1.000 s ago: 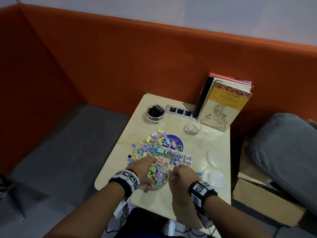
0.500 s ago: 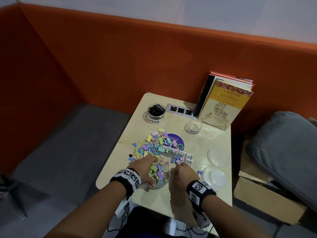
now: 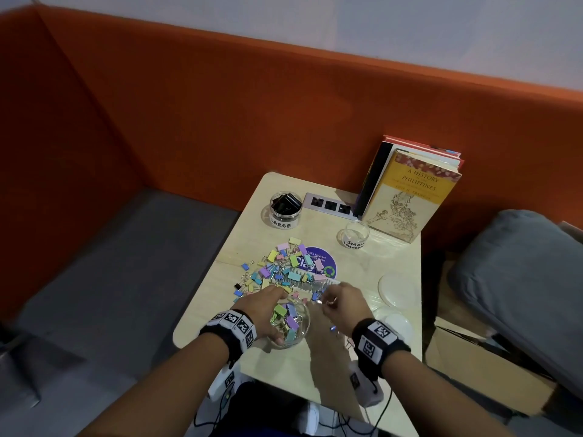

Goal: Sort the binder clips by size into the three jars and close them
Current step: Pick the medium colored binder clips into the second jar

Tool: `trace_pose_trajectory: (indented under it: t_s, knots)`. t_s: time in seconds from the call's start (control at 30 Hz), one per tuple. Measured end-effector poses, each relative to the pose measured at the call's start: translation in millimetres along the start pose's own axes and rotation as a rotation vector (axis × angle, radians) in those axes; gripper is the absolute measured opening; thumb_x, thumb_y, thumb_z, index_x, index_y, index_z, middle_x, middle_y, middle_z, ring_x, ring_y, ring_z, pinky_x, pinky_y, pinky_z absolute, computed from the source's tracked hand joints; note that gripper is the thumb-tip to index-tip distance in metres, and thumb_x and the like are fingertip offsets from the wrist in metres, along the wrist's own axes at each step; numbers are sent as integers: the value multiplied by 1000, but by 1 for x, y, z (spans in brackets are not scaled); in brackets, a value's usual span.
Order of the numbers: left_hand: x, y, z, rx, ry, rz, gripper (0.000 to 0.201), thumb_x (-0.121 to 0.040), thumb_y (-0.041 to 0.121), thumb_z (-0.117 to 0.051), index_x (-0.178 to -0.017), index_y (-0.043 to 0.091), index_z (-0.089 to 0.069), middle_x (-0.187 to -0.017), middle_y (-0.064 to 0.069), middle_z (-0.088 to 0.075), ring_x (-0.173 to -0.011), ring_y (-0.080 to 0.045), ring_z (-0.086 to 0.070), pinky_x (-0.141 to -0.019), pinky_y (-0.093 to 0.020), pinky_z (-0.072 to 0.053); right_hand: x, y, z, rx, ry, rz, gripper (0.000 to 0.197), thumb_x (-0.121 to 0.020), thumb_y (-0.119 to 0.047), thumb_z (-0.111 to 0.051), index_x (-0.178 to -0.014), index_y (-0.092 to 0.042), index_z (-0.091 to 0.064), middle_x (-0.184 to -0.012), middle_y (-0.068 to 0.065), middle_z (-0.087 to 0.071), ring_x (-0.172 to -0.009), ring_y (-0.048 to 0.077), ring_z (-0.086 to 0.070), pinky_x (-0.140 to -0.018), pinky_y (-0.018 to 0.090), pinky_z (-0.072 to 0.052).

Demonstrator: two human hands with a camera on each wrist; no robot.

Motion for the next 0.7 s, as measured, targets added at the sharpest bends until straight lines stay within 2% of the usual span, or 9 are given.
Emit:
trace_pose_trajectory:
  t_s: [0.07,0.17,0.27,0.33,0.43,0.5,0.6,0.7]
  knots:
    - [0,0,1,-6,11,-3,91,-59,39,-93,-134,31,-41,-141,11,-47,-124,-20,-53,-96,-34,-47,-3,-16,15,-98,25,51,12,-80,-13,-72,-81,-24,-67,-81,-7,-63,-72,9,-58,-66,19,-43]
    - [-1,0,0,-12,27,-12,88,-59,40,-92,-131,31,-42,-139,10,-48,-120,-20,-55,-92,-34,-48,-2,-42,11,-189,-75,153,9,-82,-17,-75,-84,-25,-70,-80,-9,-65,-71,4,-56,-65,13,-42]
    - [-1,0,-1,-12,33,-15,88,-58,38,-93,-130,31,-43,-138,10,-49,-120,-21,-56,-92,-34,-48,0,-53,-8,-94,-158,231,11,-87,-26,-69,-97,-24,-72,-94,-8,-65,-79,7,-55,-74,23,-48]
    - [0,1,-1,-8,32,-21,88,-58,37,-93,-130,30,-43,-137,9,-50,-120,-21,-55,-92,-34,-47,1,-50,-17,-37,-164,228,25,-88,-31,-66,-112,-25,-68,-109,-6,-59,-92,10,-54,-84,31,-50]
    - [-2,-1,-2,2,46,-29,87,-58,37,-93,-130,29,-44,-135,8,-51,-118,-20,-55,-92,-33,-46,7,-44,-36,19,-246,187,69,-79,-40,-73,-140,-25,-45,-141,-2,-40,-125,17,-43,-107,35,-41]
    - [-5,-3,-4,7,53,-32,89,-59,39,-93,-132,29,-43,-137,9,-49,-120,-20,-55,-94,-33,-47,12,-45,-48,66,-305,208,94,-71,-44,-78,-149,-23,-31,-149,1,-32,-133,21,-38,-111,35,-37]
    - [-7,-6,-8,43,46,-53,89,-60,44,-91,-133,30,-43,-137,9,-49,-121,-18,-54,-98,-34,-47,15,-44,-56,72,-294,209,104,-65,-45,-82,-150,-24,-26,-150,-1,-33,-133,23,-41,-109,37,-39]
    - [-10,-13,-5,177,43,-63,72,-77,54,-75,-137,30,-43,-139,8,-49,-121,-15,-52,-101,-36,-46,15,-33,-51,36,-244,166,103,-64,-45,-82,-150,-25,-27,-149,-5,-36,-131,19,-43,-109,36,-40]
Point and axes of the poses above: each hand's wrist, its own x-axis away from the middle knuckle, its own z-axis out of the back of the hand, y = z × x, the point moved 9 cm from there along -x, towards the middle knuckle
